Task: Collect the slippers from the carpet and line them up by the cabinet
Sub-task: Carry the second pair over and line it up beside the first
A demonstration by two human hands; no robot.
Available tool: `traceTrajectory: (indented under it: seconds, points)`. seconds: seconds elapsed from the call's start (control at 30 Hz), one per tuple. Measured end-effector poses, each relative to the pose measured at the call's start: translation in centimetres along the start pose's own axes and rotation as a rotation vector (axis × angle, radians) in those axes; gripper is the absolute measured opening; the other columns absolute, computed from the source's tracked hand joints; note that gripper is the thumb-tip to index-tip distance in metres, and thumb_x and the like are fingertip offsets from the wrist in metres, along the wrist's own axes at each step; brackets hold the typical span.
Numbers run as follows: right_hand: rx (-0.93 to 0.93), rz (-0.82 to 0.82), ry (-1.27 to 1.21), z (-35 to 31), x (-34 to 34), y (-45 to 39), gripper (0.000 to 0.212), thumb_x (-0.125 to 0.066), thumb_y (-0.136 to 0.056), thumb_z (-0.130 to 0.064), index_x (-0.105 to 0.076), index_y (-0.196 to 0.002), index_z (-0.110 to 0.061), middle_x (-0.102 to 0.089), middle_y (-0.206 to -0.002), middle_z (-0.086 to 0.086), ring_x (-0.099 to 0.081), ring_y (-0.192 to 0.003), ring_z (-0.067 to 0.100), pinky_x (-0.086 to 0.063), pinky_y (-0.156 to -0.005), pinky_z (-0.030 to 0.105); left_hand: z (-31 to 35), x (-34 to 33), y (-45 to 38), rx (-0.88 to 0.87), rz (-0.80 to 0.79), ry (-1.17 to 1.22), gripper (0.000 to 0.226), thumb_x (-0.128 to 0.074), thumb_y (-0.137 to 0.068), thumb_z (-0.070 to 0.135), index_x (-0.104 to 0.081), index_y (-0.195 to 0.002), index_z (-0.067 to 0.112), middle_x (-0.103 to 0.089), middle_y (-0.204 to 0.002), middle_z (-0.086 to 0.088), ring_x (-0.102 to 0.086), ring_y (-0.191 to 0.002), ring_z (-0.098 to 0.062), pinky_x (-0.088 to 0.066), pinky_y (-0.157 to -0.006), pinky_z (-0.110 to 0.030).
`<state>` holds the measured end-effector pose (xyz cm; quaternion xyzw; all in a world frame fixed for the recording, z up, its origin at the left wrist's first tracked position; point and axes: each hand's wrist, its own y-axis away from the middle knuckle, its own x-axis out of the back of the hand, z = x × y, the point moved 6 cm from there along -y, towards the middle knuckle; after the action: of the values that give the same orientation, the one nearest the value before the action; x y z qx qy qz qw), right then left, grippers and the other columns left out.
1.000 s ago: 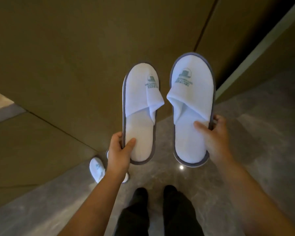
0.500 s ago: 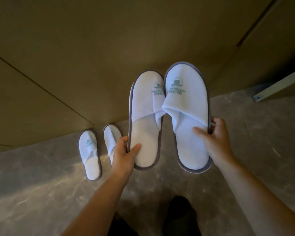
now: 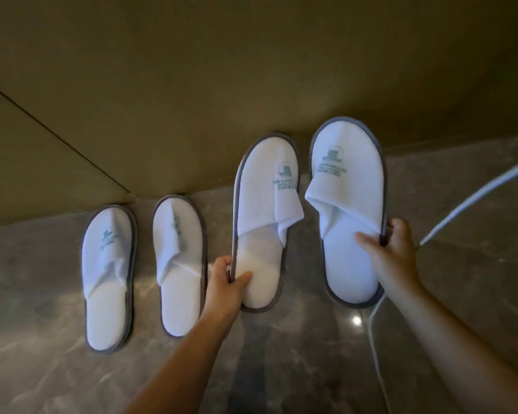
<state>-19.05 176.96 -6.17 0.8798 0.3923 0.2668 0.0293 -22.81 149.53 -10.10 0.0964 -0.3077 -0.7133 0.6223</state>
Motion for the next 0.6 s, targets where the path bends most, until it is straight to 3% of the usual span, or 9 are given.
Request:
traceTrajectory:
  seconds: [0.07,0.2,0.3,0.43,0.6]
  points:
    - [-0.034,-0.025,0.026,0.8,-1.1,-0.4,0.044,-0.069,-0.072,-0.011,-0.045,-0.109,-0.006,-0.051,-0.095,0.005,-0.050,-0.085,0.022,-0.036,-0.069,0.031,-0.5,-0.3,-0.3,0.029,0.008,-0.018,0.016,-0.055,-0.084,0.014,-0.042,-0.092,0.020,-0.053,-0.092,-0.001,-0.052,-0.085,-0.017,-0.047,-0.070,-0.034]
    - [-0.107,-0.069,-0.042,1.7,-3.2,0.0,0.043,-0.067,-0.073,-0.008,-0.043,-0.107,-0.001,-0.051,-0.094,0.011,-0.051,-0.083,0.024,-0.037,-0.062,0.029,-0.7,-0.2,-0.2,0.053,-0.017,-0.030,0.017,-0.054,-0.084,0.017,-0.042,-0.082,0.028,-0.053,-0.089,0.002,-0.052,-0.083,-0.013,-0.044,-0.058,-0.025]
    - [-0.191,-0.119,-0.093,3.0,-4.9,0.5,0.043,-0.067,-0.074,-0.008,-0.044,-0.109,0.000,-0.052,-0.096,0.012,-0.052,-0.083,0.024,-0.037,-0.066,0.030,-2.0,0.3,-0.3,0.078,-0.007,-0.020,0.014,-0.054,-0.084,0.020,-0.043,-0.084,0.029,-0.053,-0.090,0.006,-0.053,-0.084,-0.011,-0.045,-0.057,-0.024]
    - [-0.295,-0.198,-0.078,5.2,-6.7,1.4,0.044,-0.066,-0.076,-0.009,-0.043,-0.113,-0.003,-0.051,-0.098,0.011,-0.050,-0.083,0.024,-0.037,-0.057,0.027,-4.3,0.8,-0.1,0.130,0.075,0.078,0.017,-0.054,-0.084,0.014,-0.045,-0.085,0.028,-0.057,-0.102,-0.008,-0.054,-0.094,-0.023,-0.046,-0.072,-0.034]
    - [-0.318,-0.230,0.024,6.7,-7.4,1.2,0.053,-0.063,-0.079,-0.013,-0.038,-0.125,-0.003,-0.052,-0.121,0.023,-0.052,-0.098,0.031,-0.037,-0.075,0.034,-5.3,0.2,0.0,0.174,0.046,0.048,0.025,-0.051,-0.085,0.011,-0.039,-0.103,0.025,-0.048,-0.109,-0.003,-0.048,-0.095,-0.015,-0.043,-0.085,-0.041]
